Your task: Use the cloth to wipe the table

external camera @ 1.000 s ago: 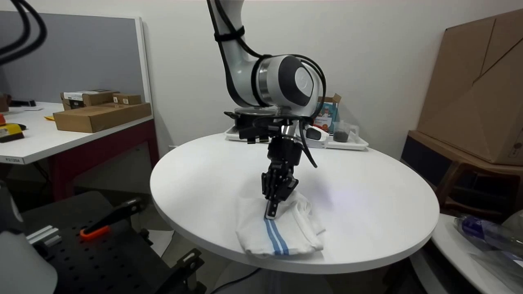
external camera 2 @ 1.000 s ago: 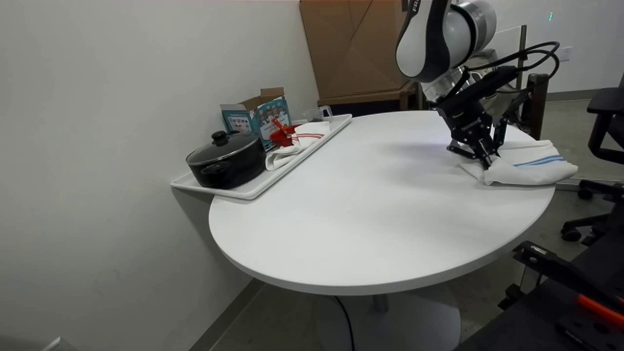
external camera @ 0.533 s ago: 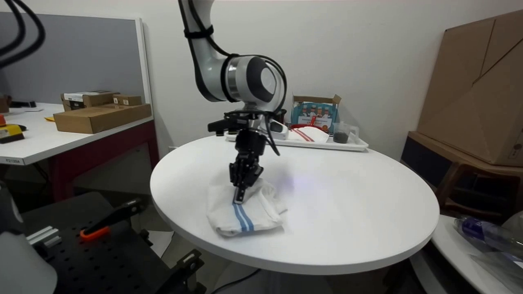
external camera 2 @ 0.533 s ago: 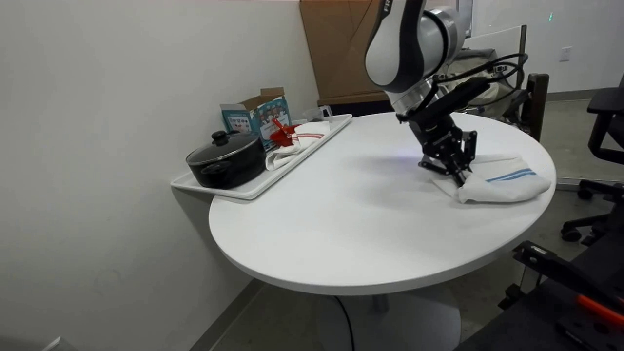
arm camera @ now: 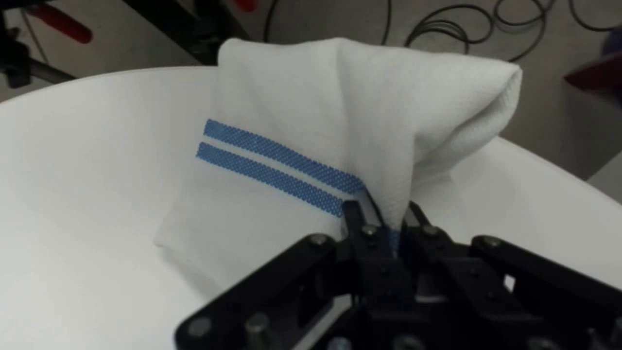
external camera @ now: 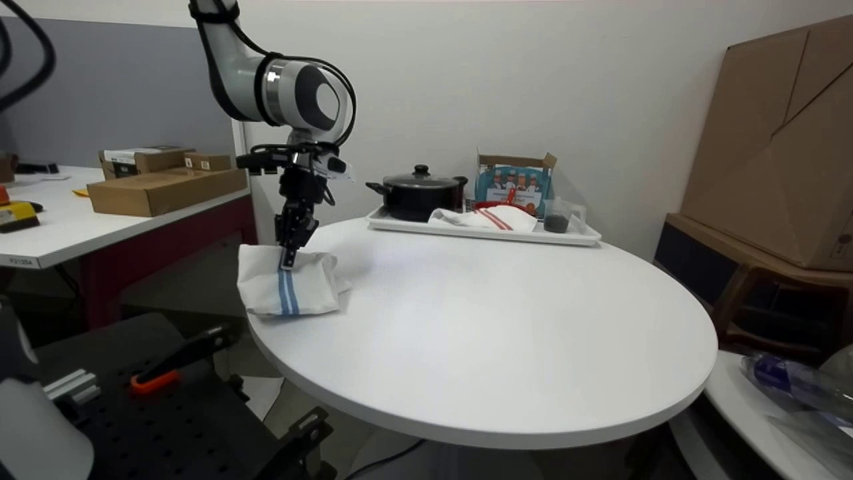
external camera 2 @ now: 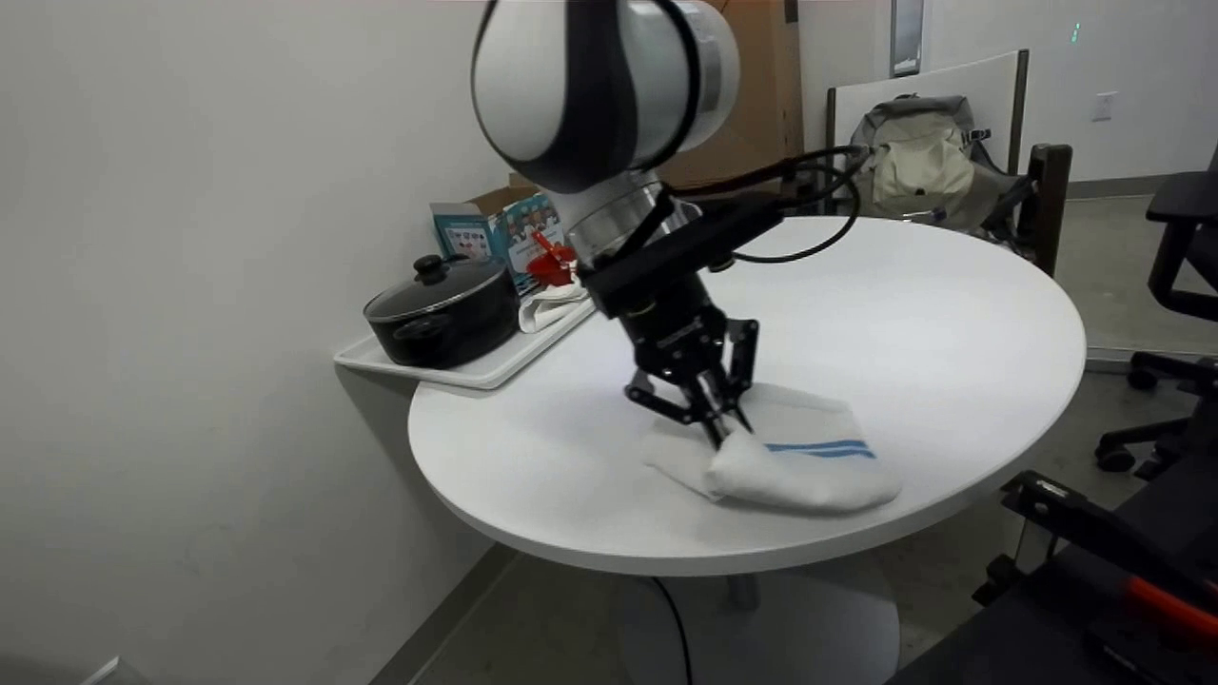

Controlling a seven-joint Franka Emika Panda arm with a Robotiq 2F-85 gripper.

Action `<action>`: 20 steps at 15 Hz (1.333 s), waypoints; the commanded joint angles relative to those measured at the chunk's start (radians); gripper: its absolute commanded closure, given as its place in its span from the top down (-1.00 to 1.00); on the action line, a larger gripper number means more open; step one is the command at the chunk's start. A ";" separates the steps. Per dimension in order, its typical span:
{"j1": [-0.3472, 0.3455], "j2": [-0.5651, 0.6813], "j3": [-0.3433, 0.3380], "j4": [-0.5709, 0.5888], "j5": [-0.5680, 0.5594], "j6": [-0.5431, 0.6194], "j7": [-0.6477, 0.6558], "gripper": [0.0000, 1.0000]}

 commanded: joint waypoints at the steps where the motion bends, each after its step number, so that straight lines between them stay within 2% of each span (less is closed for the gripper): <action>1: 0.007 0.027 -0.001 0.109 0.076 0.045 0.072 -0.95; 6: 0.011 0.101 -0.091 0.177 0.001 0.149 0.177 -0.95; 12: -0.021 0.214 -0.205 0.191 -0.044 0.147 0.206 -0.95; 14: -0.050 0.211 -0.231 0.195 -0.041 0.134 0.209 -0.95; 20: -0.207 0.214 -0.333 0.200 -0.019 0.124 0.190 -0.95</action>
